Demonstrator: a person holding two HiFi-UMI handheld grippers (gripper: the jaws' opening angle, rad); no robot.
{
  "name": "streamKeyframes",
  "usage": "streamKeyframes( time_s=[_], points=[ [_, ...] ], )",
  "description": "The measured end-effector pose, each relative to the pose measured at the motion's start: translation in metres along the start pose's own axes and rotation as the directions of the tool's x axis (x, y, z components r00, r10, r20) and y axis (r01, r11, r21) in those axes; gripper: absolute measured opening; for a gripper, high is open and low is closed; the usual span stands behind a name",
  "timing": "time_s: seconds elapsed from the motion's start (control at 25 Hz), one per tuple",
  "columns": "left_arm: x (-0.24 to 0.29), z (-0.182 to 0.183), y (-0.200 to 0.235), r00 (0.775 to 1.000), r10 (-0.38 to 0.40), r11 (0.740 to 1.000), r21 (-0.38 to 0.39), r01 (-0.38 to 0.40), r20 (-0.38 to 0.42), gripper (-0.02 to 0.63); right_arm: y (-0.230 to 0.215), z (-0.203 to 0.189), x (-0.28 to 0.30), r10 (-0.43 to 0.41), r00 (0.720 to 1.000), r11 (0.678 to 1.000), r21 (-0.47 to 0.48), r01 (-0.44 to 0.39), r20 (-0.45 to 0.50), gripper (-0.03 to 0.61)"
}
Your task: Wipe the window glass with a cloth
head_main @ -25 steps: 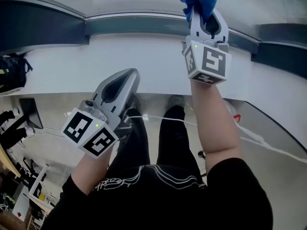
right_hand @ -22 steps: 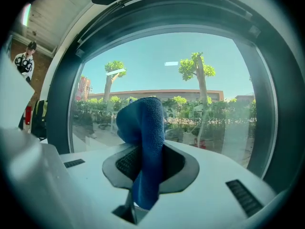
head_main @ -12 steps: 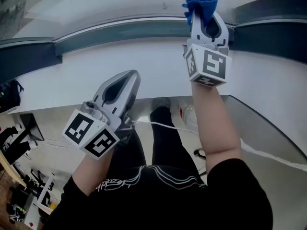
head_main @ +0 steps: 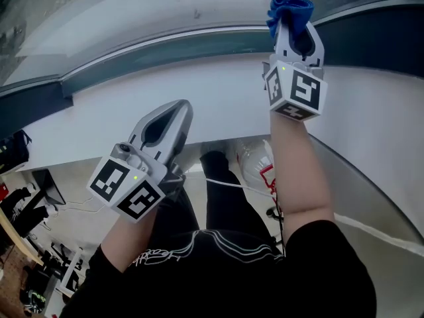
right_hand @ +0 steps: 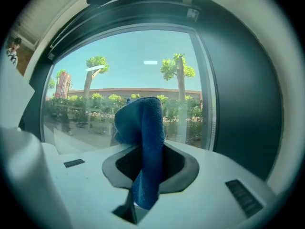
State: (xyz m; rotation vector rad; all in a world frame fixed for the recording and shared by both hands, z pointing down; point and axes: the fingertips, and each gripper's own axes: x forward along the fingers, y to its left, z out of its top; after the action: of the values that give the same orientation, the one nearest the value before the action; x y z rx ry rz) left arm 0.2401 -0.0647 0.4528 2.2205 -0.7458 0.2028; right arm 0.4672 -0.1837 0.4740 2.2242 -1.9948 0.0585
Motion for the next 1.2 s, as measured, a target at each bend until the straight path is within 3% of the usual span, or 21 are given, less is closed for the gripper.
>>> streamKeyframes(
  time_s=[0.36,0.84,1.04,1.2],
  points=[
    [0.025,-0.013,-0.017,0.999,-0.020,1.000,0.007,0.021,-0.031,0.006,-0.068,-0.022,-0.001,-0.139,0.989,0.988,0.061,0.142,-0.051,0.064],
    [-0.008,0.009,-0.015,1.000,-0.014,0.999,0.052,0.014,0.013,0.006,-0.074,-0.002,-0.012,-0.207,0.977,0.968,0.129,0.213,-0.058,0.064],
    [-0.075,0.038,-0.035,0.999,-0.020,0.995,0.098,0.016,0.037,0.006,-0.025,0.060,-0.063,-0.151,0.988,0.978,0.143,0.155,-0.039,0.064],
    [-0.137,0.079,-0.072,0.995,-0.065,0.970,0.241,0.046,0.073,0.006,0.037,0.144,-0.106,0.034,0.998,0.976,0.214,-0.044,0.051,0.064]
  ],
)
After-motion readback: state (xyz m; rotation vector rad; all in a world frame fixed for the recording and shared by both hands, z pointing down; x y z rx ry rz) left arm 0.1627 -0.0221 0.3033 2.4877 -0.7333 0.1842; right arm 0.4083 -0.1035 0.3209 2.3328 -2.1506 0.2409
